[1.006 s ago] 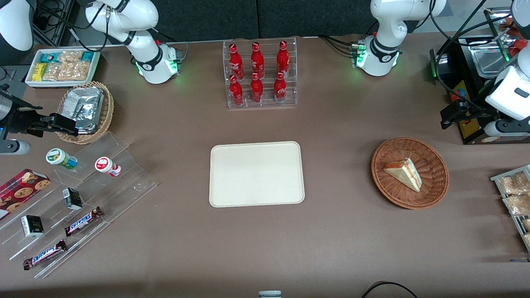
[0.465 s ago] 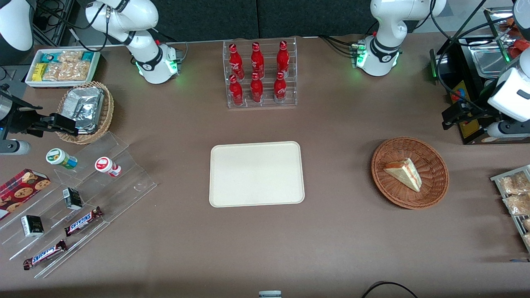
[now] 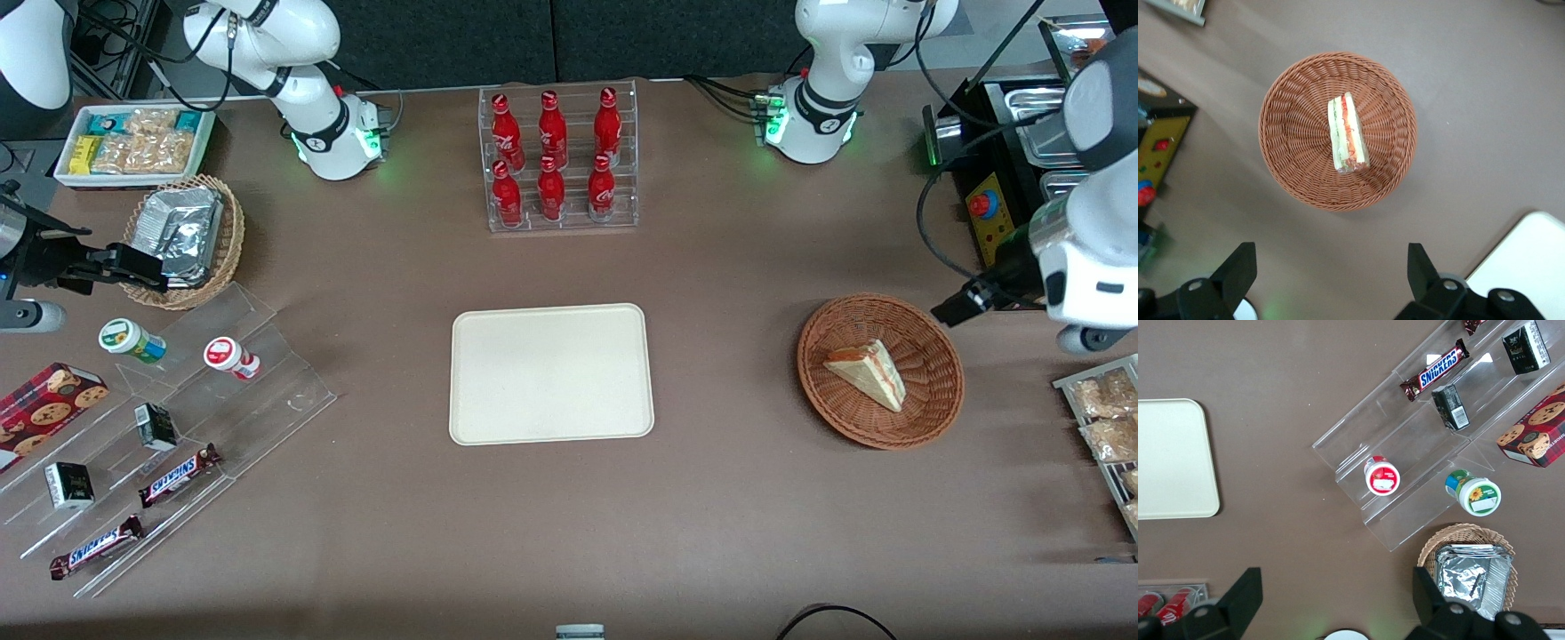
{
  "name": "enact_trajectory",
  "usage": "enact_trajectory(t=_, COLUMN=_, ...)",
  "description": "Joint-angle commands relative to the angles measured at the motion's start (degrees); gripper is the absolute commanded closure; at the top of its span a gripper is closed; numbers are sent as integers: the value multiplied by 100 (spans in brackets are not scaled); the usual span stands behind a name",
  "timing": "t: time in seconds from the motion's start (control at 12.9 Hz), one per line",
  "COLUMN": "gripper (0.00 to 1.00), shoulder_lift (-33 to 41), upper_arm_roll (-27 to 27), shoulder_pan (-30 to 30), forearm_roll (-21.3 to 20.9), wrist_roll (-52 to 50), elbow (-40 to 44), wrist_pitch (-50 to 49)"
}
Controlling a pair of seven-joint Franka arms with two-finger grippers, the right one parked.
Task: Place sandwich from basket to tray
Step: 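Lower the open left gripper over the sandwich in the wicker basket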
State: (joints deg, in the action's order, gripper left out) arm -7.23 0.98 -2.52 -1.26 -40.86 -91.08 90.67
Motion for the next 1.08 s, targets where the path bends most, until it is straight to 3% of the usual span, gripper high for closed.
enact_trajectory(t=0.0, gripper=0, shoulder_lift=-208, upper_arm_roll=-2, shoulder_pan=-3, forearm_roll=-33, wrist_roll=-404, elbow=-127, wrist_pitch=213)
enact_trajectory(t=0.62, gripper=0, shoulder_lift=-200, upper_arm_roll=-203, shoulder_pan=85, forearm_roll=-41, wrist_roll=-704, elbow=-2210, wrist_pitch=2760)
enact_trajectory(t=1.01, gripper=0, shoulder_lift=-656, upper_arm_roll=-213, shoulder_pan=147, forearm_roll=55, wrist_roll=-713, elbow=-2440, wrist_pitch=3387)
